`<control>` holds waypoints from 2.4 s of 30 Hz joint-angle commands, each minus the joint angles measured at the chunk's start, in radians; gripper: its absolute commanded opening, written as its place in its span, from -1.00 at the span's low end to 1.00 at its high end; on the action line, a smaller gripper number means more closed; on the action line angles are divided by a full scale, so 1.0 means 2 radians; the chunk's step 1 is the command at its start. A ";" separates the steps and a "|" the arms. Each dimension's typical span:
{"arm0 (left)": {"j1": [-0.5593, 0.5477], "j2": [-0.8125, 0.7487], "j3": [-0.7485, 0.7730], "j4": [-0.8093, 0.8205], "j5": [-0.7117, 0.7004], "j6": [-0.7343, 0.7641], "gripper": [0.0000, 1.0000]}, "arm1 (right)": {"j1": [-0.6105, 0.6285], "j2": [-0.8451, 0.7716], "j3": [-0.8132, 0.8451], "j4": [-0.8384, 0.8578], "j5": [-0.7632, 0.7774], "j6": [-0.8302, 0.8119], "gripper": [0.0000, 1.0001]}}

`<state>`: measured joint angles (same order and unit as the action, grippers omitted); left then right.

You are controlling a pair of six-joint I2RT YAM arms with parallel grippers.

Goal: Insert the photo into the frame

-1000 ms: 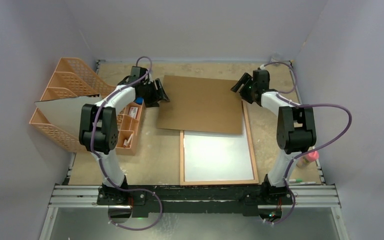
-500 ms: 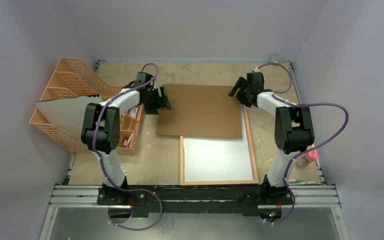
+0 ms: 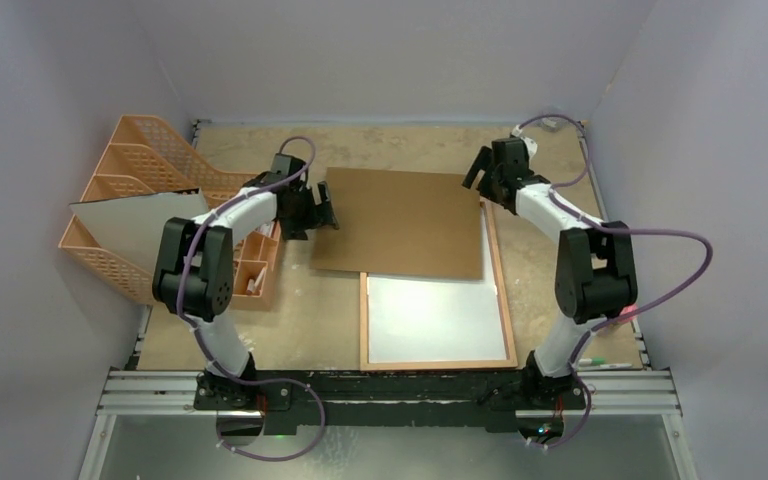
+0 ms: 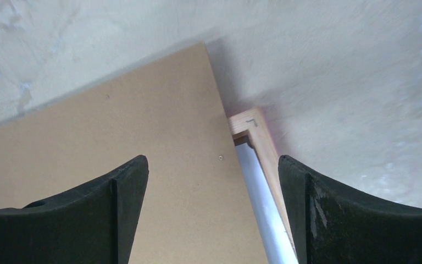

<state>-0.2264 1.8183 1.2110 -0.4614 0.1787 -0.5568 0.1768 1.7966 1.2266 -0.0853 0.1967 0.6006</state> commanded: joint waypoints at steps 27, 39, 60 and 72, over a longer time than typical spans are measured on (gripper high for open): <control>0.014 -0.097 -0.226 0.196 0.185 -0.140 0.52 | 0.138 -0.149 -0.061 0.057 0.008 -0.024 0.70; 0.044 -0.076 -0.295 0.381 0.239 -0.171 0.34 | 0.158 -0.166 -0.072 0.075 0.002 -0.017 0.68; 0.076 -0.137 -0.225 0.333 0.297 -0.206 -1.00 | 0.178 -0.172 -0.050 0.085 -0.010 -0.093 0.67; 0.078 -0.127 -0.078 0.231 0.316 -0.266 -1.00 | 0.255 -0.209 -0.024 0.058 -0.046 -0.311 0.76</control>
<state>-0.0788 1.5703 0.9577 0.0288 0.8032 -1.0245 0.6235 1.4216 1.1263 0.0425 0.1257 0.1566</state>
